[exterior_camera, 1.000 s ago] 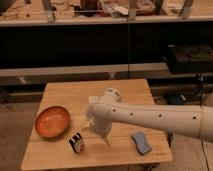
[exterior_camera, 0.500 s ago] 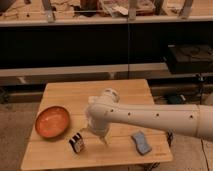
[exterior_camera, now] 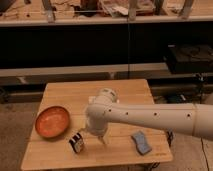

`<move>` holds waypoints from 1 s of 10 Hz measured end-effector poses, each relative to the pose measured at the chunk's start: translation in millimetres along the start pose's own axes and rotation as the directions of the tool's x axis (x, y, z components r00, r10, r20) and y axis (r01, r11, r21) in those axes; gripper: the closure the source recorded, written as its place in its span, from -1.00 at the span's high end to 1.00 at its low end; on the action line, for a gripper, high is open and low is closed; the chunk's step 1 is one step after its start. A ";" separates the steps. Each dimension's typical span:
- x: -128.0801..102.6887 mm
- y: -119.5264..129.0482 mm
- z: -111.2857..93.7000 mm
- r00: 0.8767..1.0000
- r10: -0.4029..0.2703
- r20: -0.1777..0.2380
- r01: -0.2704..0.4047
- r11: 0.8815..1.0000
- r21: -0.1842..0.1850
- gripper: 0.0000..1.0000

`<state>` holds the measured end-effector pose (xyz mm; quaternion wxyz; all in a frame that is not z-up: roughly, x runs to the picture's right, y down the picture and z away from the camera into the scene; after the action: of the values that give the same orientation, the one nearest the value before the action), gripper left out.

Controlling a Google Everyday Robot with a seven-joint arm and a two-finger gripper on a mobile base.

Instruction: Knock the eraser over

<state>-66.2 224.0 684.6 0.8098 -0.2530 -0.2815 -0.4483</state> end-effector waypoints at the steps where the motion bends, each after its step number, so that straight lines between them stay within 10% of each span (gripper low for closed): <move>1: -0.3 -0.6 0.4 1.000 0.000 0.001 0.000 1.000 0.000 0.60; 10: -6.1 -6.7 2.8 1.000 -0.010 0.015 0.010 1.000 -0.002 0.60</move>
<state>-75.4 226.2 683.5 0.8052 -0.2559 -0.2881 -0.4508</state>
